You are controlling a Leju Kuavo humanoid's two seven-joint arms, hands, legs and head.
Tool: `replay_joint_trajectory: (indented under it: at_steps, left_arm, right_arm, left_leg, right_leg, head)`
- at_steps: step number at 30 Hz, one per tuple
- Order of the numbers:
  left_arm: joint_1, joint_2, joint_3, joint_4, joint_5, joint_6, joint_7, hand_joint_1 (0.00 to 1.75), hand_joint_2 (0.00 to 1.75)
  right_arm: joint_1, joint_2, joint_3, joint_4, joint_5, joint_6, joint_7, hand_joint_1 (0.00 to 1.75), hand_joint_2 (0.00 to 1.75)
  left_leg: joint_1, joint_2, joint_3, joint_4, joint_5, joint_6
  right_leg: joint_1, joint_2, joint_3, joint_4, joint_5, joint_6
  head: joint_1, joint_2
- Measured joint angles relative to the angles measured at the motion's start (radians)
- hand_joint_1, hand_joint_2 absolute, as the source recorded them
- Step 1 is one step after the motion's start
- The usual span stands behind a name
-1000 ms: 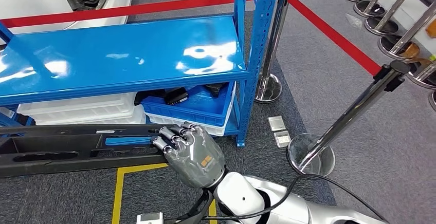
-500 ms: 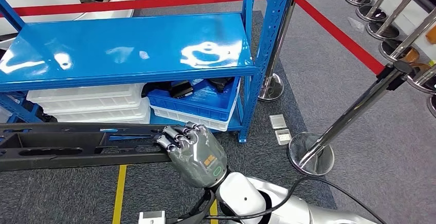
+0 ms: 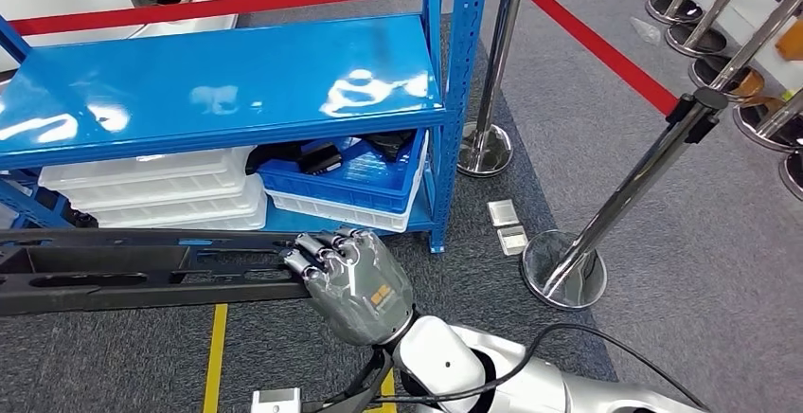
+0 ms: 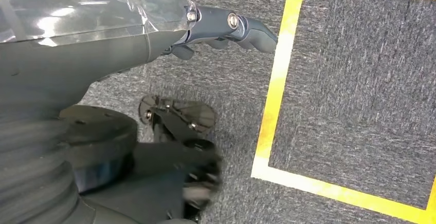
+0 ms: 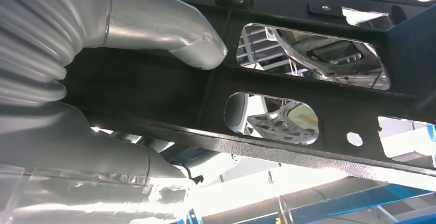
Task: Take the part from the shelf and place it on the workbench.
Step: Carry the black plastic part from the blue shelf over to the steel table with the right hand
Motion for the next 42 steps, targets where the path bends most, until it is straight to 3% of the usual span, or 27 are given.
replay_joint_trajectory:
  at_steps: [2,5,7,9,11,12,13,15,17,20,21,23,25,26,27,28,31,33,35,37,40,41,42]
  left_arm:
    - [-0.001,0.000,0.000,0.000,0.000,-0.001,0.000,0.00,1.75]
    - [0.001,0.000,0.000,0.000,0.001,-0.003,0.001,0.00,1.75]
    - [-0.001,0.000,0.000,0.000,0.000,-0.003,0.002,0.00,1.75]
    - [-0.002,0.000,0.000,0.000,0.000,-0.004,0.002,0.00,1.75]
    - [-0.001,0.000,0.000,0.000,0.001,-0.004,0.002,0.00,1.75]
    - [0.000,0.000,0.000,0.000,0.000,-0.004,0.002,0.00,1.75]
    - [0.000,0.000,0.000,0.000,0.000,-0.004,0.002,0.00,1.75]
    - [-0.001,0.000,0.000,0.000,0.000,-0.004,0.002,0.00,1.75]
    - [-0.001,0.000,0.000,0.000,0.000,-0.004,0.002,0.00,1.75]
    - [-0.001,0.000,0.000,0.000,0.000,-0.004,0.002,0.00,1.75]
    - [-0.001,0.000,0.000,0.000,0.000,-0.004,0.002,0.00,1.75]
    - [-0.001,0.000,0.000,0.000,0.000,-0.003,0.002,0.00,1.75]
    - [-0.001,0.000,0.000,0.000,0.000,-0.003,0.002,0.00,1.75]
    - [-0.001,0.000,0.000,0.000,0.000,-0.003,0.002,0.00,1.75]
    - [-0.001,0.000,0.000,0.000,0.000,-0.003,0.002,0.00,1.75]
    - [-0.001,0.000,0.000,0.000,0.000,-0.003,0.002,0.00,1.75]
    - [-0.003,0.000,0.000,0.000,0.000,-0.002,0.001,0.00,1.75]
    - [-0.003,0.000,0.000,0.000,0.000,-0.001,0.001,0.00,1.75]
    - [-0.001,0.000,0.000,0.000,0.000,0.000,0.001,0.00,1.75]
    - [-0.002,0.000,0.000,0.000,0.000,0.001,0.001,0.00,1.75]
    - [-0.004,0.000,0.000,0.000,0.000,0.001,0.000,0.00,1.75]
    - [-0.003,0.000,0.000,0.000,0.000,0.001,0.000,0.00,1.75]
    - [-0.003,0.000,0.000,0.000,0.000,0.002,0.000,0.00,1.75]
  right_arm:
    - [0.000,0.000,-0.002,0.000,-0.001,0.000,0.000,1.75,1.75]
    - [0.000,0.000,-0.004,0.000,-0.003,0.000,0.000,1.75,1.75]
    - [0.000,-0.001,-0.005,0.000,-0.003,0.000,0.000,1.75,1.75]
    - [0.001,-0.001,-0.006,0.000,-0.003,0.000,0.000,1.75,1.75]
    - [0.003,-0.002,-0.007,0.001,-0.004,0.001,0.000,1.75,1.75]
    - [0.004,-0.003,-0.007,0.001,-0.005,0.002,0.000,1.75,1.75]
    - [0.003,-0.003,-0.007,0.001,-0.006,0.003,0.000,1.75,1.75]
    - [0.002,-0.003,-0.007,0.001,-0.008,0.004,0.000,1.75,1.75]
    - [0.001,-0.003,-0.009,0.001,-0.010,0.004,0.000,1.75,1.75]
    - [0.001,-0.003,-0.012,0.001,-0.011,0.005,0.003,1.75,1.75]
    - [0.000,-0.002,-0.012,0.001,-0.011,0.005,0.003,1.75,1.75]
    - [-0.002,-0.002,-0.013,0.001,-0.011,0.005,0.004,1.75,1.75]
    - [-0.002,-0.002,-0.013,0.001,-0.011,0.005,0.004,1.75,1.75]
    - [-0.002,-0.002,-0.013,0.001,-0.011,0.005,0.004,1.75,1.75]
    - [-0.002,-0.002,-0.013,0.001,-0.011,0.005,0.004,1.75,1.75]
    - [-0.002,-0.002,-0.013,0.001,-0.011,0.005,0.004,1.75,1.75]
    - [-0.002,-0.002,-0.013,0.002,-0.012,0.005,0.005,1.75,1.75]
    - [-0.003,-0.002,-0.013,0.002,-0.012,0.005,0.005,1.75,1.75]
    - [-0.003,-0.002,-0.014,0.002,-0.013,0.005,0.005,1.75,1.75]
    - [-0.004,-0.002,-0.014,0.002,-0.014,0.005,0.005,1.75,1.75]
    - [-0.004,-0.003,-0.015,0.004,-0.015,0.005,0.006,1.75,1.75]
    - [-0.003,-0.003,-0.016,0.005,-0.015,0.006,0.006,1.75,1.75]
    - [-0.003,-0.003,-0.016,0.007,-0.016,0.006,0.007,1.75,1.75]
  left_leg:
    - [-0.005,-0.003,0.034,-0.075,0.017,0.008]
    - [-0.005,-0.002,0.028,-0.084,0.029,0.022]
    - [0.000,0.002,0.020,-0.093,0.044,0.037]
    - [0.000,0.005,0.006,-0.094,0.055,0.046]
    - [-0.002,0.006,-0.008,-0.091,0.063,0.047]
    - [-0.002,0.007,-0.015,-0.088,0.066,0.046]
    - [-0.002,0.006,-0.021,-0.084,0.068,0.045]
    - [-0.002,0.006,-0.030,-0.075,0.071,0.041]
    - [-0.005,0.005,-0.041,-0.065,0.075,0.031]
    - [-0.005,0.004,-0.050,-0.062,0.082,0.011]
    - [-0.004,0.004,-0.055,-0.051,0.071,0.004]
    - [0.000,0.003,-0.083,0.024,0.010,-0.008]
    - [0.002,0.003,-0.127,0.151,-0.063,-0.016]
    - [0.002,0.003,-0.139,0.196,-0.081,-0.018]
    - [0.003,0.003,-0.133,0.207,-0.081,-0.019]
    - [0.003,0.003,-0.108,0.179,-0.064,-0.018]
    - [0.003,-0.001,0.008,-0.019,0.006,-0.008]
    - [0.000,-0.004,0.028,-0.073,0.014,0.002]
    - [-0.001,-0.004,0.022,-0.077,0.024,0.014]
    - [0.002,0.000,0.015,-0.085,0.038,0.030]
    - [0.000,0.005,-0.004,-0.088,0.054,0.046]
    - [-0.001,0.005,-0.010,-0.087,0.058,0.047]
    - [-0.003,0.006,-0.016,-0.086,0.061,0.047]
  right_leg:
    - [0.002,0.000,-0.005,0.002,0.006,0.010]
    - [0.001,0.000,-0.011,0.005,0.011,0.027]
    - [0.000,0.003,-0.031,0.052,-0.032,0.037]
    - [-0.002,0.004,-0.074,0.166,-0.109,0.045]
    - [-0.004,0.003,-0.101,0.262,-0.150,0.050]
    - [-0.004,0.003,-0.091,0.263,-0.144,0.052]
    - [-0.005,0.003,-0.062,0.224,-0.121,0.052]
    - [-0.005,0.003,0.020,0.087,-0.069,0.048]
    - [-0.002,0.004,0.058,0.003,-0.048,0.038]
    - [0.000,0.005,0.049,-0.007,-0.038,0.017]
    - [-0.001,0.004,0.047,-0.010,-0.031,0.009]
    - [-0.004,0.001,0.038,-0.015,-0.020,-0.006]
    - [-0.003,-0.001,0.025,-0.012,-0.012,-0.011]
    - [-0.003,-0.002,0.018,-0.010,-0.009,-0.011]
    - [-0.003,-0.002,0.012,-0.007,-0.006,-0.010]
    - [-0.003,-0.002,0.006,-0.005,-0.003,-0.008]
    - [-0.002,0.000,-0.002,0.002,0.002,0.001]
    - [0.001,0.000,-0.009,0.005,0.008,0.012]
    - [0.001,0.000,-0.014,0.005,0.013,0.025]
    - [-0.001,0.002,-0.028,0.032,-0.013,0.035]
    - [-0.003,0.003,-0.089,0.194,-0.121,0.044]
    - [-0.003,0.003,-0.106,0.249,-0.146,0.046]
    - [-0.003,0.003,-0.108,0.275,-0.152,0.047]
  head:
    - [-0.001,0.000]
    - [0.000,0.000]
    - [0.006,0.000]
    - [0.014,0.000]
    - [0.017,0.000]
    - [0.018,0.000]
    - [0.018,0.000]
    - [0.020,0.000]
    - [0.022,0.000]
    - [0.019,0.000]
    - [0.018,0.000]
    - [0.013,0.000]
    - [0.007,0.000]
    - [0.006,0.000]
    - [0.005,0.000]
    - [0.005,0.000]
    - [0.002,0.000]
    - [0.002,0.000]
    - [0.002,0.000]
    - [0.008,0.000]
    - [0.026,0.000]
    - [0.030,0.000]
    - [0.032,0.000]
